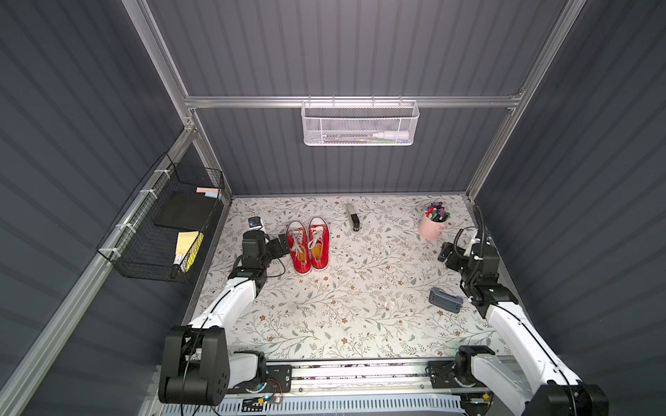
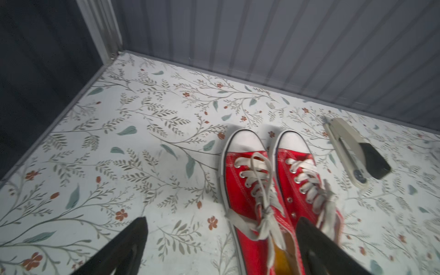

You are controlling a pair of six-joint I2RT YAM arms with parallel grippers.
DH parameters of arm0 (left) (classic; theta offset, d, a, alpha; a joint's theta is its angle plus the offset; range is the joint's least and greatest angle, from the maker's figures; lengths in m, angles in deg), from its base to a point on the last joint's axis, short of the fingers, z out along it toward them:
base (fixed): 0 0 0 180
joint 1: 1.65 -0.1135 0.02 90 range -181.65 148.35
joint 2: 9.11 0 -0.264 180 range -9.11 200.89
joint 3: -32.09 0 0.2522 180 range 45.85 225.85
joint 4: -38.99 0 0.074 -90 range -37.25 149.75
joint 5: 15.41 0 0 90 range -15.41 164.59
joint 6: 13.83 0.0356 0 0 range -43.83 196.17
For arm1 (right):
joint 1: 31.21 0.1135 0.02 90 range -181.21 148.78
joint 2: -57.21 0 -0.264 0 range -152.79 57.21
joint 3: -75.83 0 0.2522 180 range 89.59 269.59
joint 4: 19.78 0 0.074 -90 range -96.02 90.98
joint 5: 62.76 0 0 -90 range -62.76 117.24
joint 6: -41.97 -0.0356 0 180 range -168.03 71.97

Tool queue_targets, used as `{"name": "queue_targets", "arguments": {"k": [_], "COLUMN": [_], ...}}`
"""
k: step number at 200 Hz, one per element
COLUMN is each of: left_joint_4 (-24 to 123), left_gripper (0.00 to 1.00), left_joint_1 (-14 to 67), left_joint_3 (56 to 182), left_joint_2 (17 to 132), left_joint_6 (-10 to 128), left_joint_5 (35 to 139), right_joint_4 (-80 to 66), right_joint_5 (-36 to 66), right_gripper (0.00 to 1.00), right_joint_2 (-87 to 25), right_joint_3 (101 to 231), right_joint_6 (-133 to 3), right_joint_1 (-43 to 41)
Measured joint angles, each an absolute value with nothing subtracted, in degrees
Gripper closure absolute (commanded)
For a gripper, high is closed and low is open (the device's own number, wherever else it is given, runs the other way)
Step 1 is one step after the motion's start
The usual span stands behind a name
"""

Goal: Remove the insole from the shoe
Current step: Move the shoe to the center of the board.

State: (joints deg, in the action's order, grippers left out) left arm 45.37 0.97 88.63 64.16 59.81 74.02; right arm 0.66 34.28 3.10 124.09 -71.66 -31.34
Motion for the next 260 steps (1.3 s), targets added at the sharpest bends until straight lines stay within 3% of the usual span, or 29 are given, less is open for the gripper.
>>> {"name": "queue_targets", "arguments": {"k": [36,82,173,260], "left_joint_4": [52.0,66.2,87.7,89.2], "left_gripper": [0.07,0.13,0.39,0.59], "left_joint_1": [3.9,12.3,21.2,21.6], "left_joint_3": [92.4,99.9,118.2,127.4], "left_joint_2": [64.2,69.1,85.4,96.6], "left_joint_6": [54.9,49.0,43.6,43.8], "left_joint_5": [79.5,79.2,71.7,67.4], "right_joint_4": [16.0,25.9,31.3,32.0], "right_joint_5": [29.9,24.7,24.6,25.1], "right_gripper": [0.01,0.02,0.07,0.08], "right_joint_2": [0.3,0.2,1.4,1.7], "right_joint_3": [132.9,133.6,133.6,133.6], "right_joint_6": [-81.9,-86.9,-89.6,-89.5], "right_joint_1": [-31.3,-31.3,-31.3,-31.3]}}
